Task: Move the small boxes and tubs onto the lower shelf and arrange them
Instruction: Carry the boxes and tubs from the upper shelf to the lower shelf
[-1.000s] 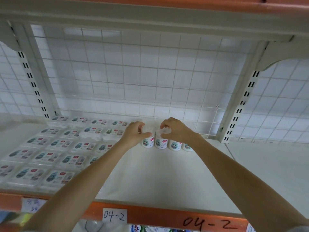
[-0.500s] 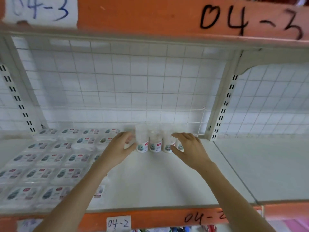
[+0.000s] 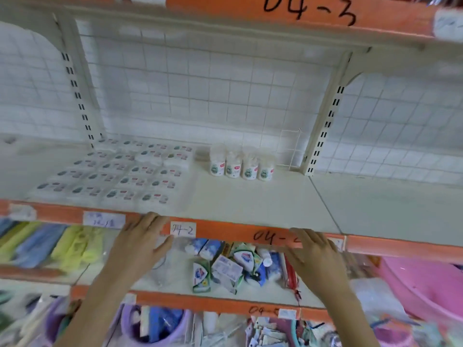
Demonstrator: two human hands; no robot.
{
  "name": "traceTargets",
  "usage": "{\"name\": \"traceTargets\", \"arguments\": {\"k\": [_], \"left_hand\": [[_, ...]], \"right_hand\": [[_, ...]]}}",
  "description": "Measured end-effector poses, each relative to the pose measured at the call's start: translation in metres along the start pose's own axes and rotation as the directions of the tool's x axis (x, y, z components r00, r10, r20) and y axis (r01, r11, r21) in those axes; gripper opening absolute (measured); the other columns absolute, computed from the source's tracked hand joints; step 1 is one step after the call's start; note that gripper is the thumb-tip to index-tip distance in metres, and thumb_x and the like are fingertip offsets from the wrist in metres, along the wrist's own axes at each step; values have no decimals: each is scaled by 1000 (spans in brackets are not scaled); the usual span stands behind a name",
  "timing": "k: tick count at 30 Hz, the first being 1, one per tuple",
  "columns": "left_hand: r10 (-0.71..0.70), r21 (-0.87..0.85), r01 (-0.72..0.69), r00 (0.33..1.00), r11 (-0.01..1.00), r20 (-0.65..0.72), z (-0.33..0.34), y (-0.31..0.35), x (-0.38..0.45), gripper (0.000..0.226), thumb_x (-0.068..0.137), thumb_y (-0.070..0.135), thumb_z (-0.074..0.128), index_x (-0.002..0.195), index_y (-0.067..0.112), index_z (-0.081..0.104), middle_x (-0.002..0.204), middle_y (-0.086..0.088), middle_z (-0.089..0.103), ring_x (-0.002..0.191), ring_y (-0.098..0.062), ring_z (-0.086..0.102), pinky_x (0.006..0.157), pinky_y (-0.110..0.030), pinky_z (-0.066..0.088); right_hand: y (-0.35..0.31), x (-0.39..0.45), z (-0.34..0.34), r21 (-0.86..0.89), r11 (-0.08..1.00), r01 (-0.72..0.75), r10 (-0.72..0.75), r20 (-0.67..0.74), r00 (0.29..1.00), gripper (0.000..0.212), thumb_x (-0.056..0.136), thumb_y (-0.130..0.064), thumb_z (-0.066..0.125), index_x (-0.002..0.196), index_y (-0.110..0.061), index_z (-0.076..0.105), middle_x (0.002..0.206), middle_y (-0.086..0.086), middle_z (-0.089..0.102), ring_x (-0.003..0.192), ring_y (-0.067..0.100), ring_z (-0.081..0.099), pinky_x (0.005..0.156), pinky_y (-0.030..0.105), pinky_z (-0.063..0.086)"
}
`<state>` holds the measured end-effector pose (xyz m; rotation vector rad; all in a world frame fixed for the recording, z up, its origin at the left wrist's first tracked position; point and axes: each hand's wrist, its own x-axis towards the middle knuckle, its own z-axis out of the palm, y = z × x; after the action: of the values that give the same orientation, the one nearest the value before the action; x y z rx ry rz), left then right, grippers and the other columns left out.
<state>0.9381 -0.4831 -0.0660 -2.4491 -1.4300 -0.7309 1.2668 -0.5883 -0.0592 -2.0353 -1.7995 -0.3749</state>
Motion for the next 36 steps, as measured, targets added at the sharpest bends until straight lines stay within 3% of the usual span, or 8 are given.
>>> {"name": "traceTargets", "arguments": {"k": [5, 9, 11, 14, 17, 23, 28, 36], "left_hand": [[-178, 8, 177, 982, 984, 63, -29, -2, -103, 38, 76, 39, 43, 94, 13, 64, 86, -4, 64, 74, -26, 65, 58, -33, 54], [-328, 63, 323, 940, 944, 94, -69, -21, -179, 37, 74, 39, 42, 94, 15, 63, 81, -3, 64, 72, -23, 63, 54, -31, 51], [-433, 107, 424, 898, 899, 77, -91, -38, -217, 36, 73, 40, 44, 97, 18, 60, 83, -3, 65, 79, -18, 57, 54, -30, 51], [-597, 176, 580, 800, 795, 59, -123, -62, -273, 37, 70, 38, 55, 93, 12, 68, 89, -6, 68, 79, -28, 65, 57, -37, 53], [-689, 228, 669, 724, 707, 14, -150, -82, -316, 42, 72, 43, 48, 92, 13, 68, 86, -4, 68, 73, -26, 67, 54, -34, 53], [-790, 253, 772, 611, 583, -44, -191, -160, -396, 45, 72, 45, 42, 96, 16, 67, 87, -3, 67, 75, -28, 67, 60, -34, 52], [-838, 276, 816, 542, 508, -58, -229, -241, -451, 44, 74, 46, 41, 96, 17, 65, 89, -4, 66, 78, -29, 66, 62, -35, 52], [-842, 276, 814, 538, 511, -29, -239, -349, -463, 35, 69, 34, 59, 98, 15, 66, 90, -4, 67, 82, -28, 66, 60, -35, 52]], "right_hand": [[-20, -56, -2, 51, 998, 27, -33, 138, 990, 31, 76, -37, 58, 97, -16, 66, 86, 4, 68, 78, 31, 65, 65, 40, 51], [-74, -69, 2, 106, 978, 179, -197, 198, 960, 45, 75, -44, 40, 93, -14, 68, 79, 5, 68, 71, 30, 67, 61, 42, 53], [-107, -72, 7, 144, 956, 256, -284, 223, 933, 44, 75, -44, 42, 93, -14, 69, 81, 5, 70, 72, 29, 68, 63, 43, 53], [-163, -73, 17, 263, 912, 315, -377, 235, 896, 36, 73, -39, 57, 97, -15, 68, 88, 5, 71, 79, 30, 67, 66, 44, 53], [-231, -74, 25, 331, 841, 428, -504, 190, 843, 37, 76, -43, 50, 97, -18, 68, 88, 1, 70, 77, 25, 68, 64, 39, 54], [-382, -88, 49, 454, 700, 552, -676, 170, 718, 40, 77, -44, 42, 98, -20, 66, 88, -2, 69, 75, 23, 65, 63, 33, 51], [-489, -97, 67, 515, 655, 554, -719, 197, 667, 31, 87, -32, 57, 115, -20, 59, 113, -3, 62, 104, 22, 56, 85, 34, 42], [-596, -79, 88, 562, 631, 536, -731, 198, 653, 38, 90, -35, 53, 125, -22, 51, 126, -5, 54, 119, 17, 47, 96, 30, 35]]}}
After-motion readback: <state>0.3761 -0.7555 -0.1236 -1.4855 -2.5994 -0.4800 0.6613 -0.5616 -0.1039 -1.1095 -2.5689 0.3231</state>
